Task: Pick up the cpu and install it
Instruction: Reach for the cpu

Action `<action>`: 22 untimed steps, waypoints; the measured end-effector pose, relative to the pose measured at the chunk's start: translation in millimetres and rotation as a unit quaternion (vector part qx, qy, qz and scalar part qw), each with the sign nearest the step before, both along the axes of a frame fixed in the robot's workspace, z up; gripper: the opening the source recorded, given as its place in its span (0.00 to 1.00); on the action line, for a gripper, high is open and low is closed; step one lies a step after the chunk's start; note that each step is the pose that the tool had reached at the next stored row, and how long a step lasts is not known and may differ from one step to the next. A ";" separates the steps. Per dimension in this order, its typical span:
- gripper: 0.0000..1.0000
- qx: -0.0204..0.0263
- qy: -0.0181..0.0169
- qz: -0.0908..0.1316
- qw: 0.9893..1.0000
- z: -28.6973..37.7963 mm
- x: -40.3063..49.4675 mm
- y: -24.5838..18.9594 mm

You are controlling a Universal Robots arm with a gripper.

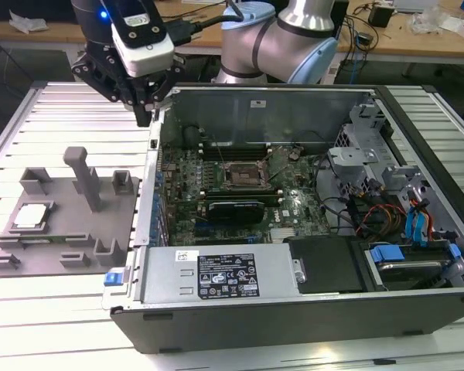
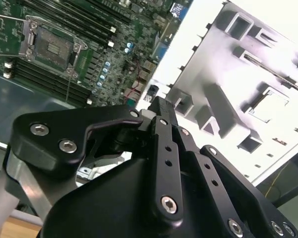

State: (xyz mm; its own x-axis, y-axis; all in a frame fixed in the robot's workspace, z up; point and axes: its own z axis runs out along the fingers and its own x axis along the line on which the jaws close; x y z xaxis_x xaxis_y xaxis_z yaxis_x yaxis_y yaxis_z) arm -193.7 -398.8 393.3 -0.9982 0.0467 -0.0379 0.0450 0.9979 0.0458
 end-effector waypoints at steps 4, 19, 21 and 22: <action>0.11 0.000 -0.002 0.000 1.000 0.0 -11.5 0.0; 0.11 0.000 -0.009 0.000 1.000 0.0 -44.7 0.0; 0.11 0.000 -0.010 0.000 1.000 0.0 -49.6 0.0; 0.11 0.000 -0.010 0.000 1.000 0.0 -51.9 0.0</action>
State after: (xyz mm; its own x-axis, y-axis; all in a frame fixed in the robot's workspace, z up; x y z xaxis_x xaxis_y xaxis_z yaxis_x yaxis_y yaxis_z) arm -245.6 -398.9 393.3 -0.9972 0.0466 -0.0580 0.0439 0.9979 0.0466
